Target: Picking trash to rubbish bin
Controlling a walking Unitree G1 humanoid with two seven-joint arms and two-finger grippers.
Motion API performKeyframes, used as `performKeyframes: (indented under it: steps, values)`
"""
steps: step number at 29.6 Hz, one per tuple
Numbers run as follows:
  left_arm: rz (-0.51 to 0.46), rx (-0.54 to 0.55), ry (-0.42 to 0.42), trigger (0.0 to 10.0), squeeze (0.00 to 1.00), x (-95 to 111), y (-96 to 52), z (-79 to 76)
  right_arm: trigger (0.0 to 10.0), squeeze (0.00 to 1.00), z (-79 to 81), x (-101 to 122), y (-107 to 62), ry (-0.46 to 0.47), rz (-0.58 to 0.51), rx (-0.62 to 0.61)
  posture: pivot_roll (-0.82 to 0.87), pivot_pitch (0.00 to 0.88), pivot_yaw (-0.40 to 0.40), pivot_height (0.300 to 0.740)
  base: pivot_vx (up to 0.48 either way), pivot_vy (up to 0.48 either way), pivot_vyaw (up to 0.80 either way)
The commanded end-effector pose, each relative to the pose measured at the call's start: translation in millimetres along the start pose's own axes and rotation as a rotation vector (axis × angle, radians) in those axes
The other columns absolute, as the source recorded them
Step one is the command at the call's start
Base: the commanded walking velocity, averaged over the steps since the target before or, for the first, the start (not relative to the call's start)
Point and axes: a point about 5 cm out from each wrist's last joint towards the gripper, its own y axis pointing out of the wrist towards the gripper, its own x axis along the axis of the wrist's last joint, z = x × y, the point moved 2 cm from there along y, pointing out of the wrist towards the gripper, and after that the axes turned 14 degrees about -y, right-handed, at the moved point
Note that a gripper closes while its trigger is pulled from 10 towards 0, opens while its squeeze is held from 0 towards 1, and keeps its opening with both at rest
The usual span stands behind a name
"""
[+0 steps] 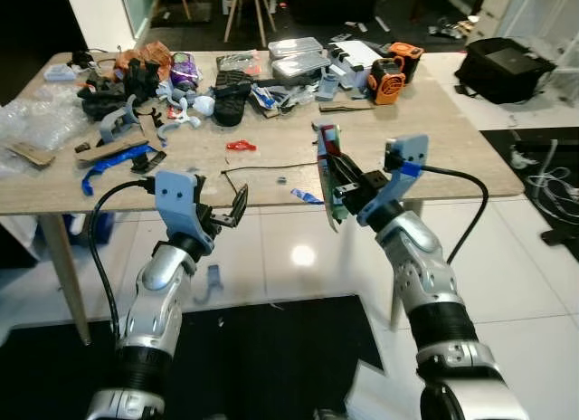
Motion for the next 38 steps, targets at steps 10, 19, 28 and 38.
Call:
performKeyframes:
  steps: [10,19,28,38]
  values:
    - [0.028,-0.039,0.004,10.0,0.00,-3.8,3.4,-5.8,10.0,0.00,-4.9,-3.6,-3.2,0.009,0.022,-0.013,0.03,0.000,-0.032,0.740,0.000,0.000,-0.80]
    - [0.036,-0.063,0.001,10.0,0.00,-4.5,4.5,-7.6,10.0,0.00,-4.7,-4.0,-2.8,0.017,0.023,-0.010,0.03,0.000,-0.032,0.740,0.000,0.000,-0.80]
    - [0.039,-0.083,0.001,10.0,0.00,-4.9,5.3,-8.6,10.0,0.00,-4.8,-3.5,-2.3,0.023,0.021,-0.008,0.03,0.000,-0.031,0.740,0.000,0.000,-0.80]
    - [0.041,-0.091,0.001,10.0,0.00,-5.0,5.4,-8.8,10.0,0.00,-4.7,-3.0,-2.3,0.025,0.019,-0.007,0.03,0.000,-0.030,0.740,0.000,0.000,-0.80]
